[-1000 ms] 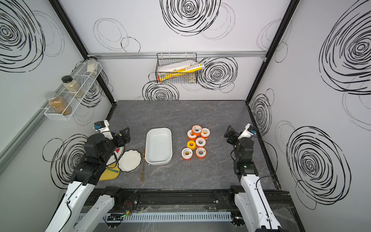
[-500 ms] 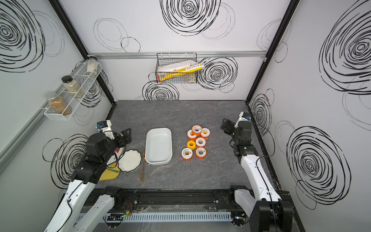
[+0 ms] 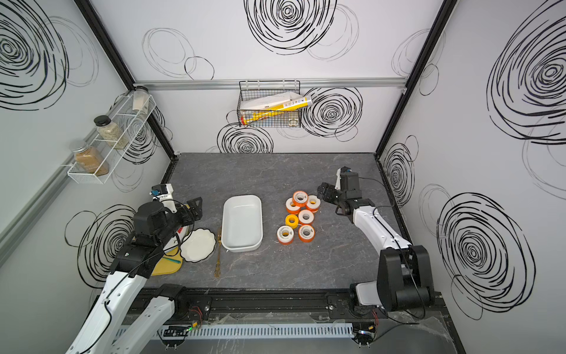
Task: Put the sealing tape into the storage box
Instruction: Pick up the sealing tape at the center of the board.
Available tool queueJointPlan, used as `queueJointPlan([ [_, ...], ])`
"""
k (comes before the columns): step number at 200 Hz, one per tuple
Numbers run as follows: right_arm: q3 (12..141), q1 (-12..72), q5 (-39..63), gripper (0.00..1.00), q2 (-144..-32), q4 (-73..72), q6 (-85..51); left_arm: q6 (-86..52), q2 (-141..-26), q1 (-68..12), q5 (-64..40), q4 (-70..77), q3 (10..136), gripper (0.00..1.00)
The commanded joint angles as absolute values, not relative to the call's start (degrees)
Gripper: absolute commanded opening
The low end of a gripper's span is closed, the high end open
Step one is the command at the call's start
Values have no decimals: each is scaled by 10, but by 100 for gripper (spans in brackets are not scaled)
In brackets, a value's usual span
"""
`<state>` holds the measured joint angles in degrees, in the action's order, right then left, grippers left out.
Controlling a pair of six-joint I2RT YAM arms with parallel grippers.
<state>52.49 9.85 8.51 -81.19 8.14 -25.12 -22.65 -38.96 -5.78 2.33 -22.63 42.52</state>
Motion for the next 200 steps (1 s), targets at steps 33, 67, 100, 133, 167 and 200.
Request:
queueJointPlan([
  [33,644,174,32,100,-920,165,-205,-218,-390,-53,11,-209,420,92],
  [67,701,207,10,100,-989,186,-195,-218,-390,-54,11,-208,419,92],
  [100,749,232,-23,100,-1051,211,-188,-217,-394,-53,8,-209,420,92],
  [133,773,250,-42,100,-1088,224,-183,-217,-394,-54,8,-209,420,92],
  [167,771,254,-67,99,-1094,227,-185,-217,-393,-54,7,-209,420,92],
  [200,767,263,-69,91,-1091,232,-182,-216,-392,-54,6,-208,419,92],
])
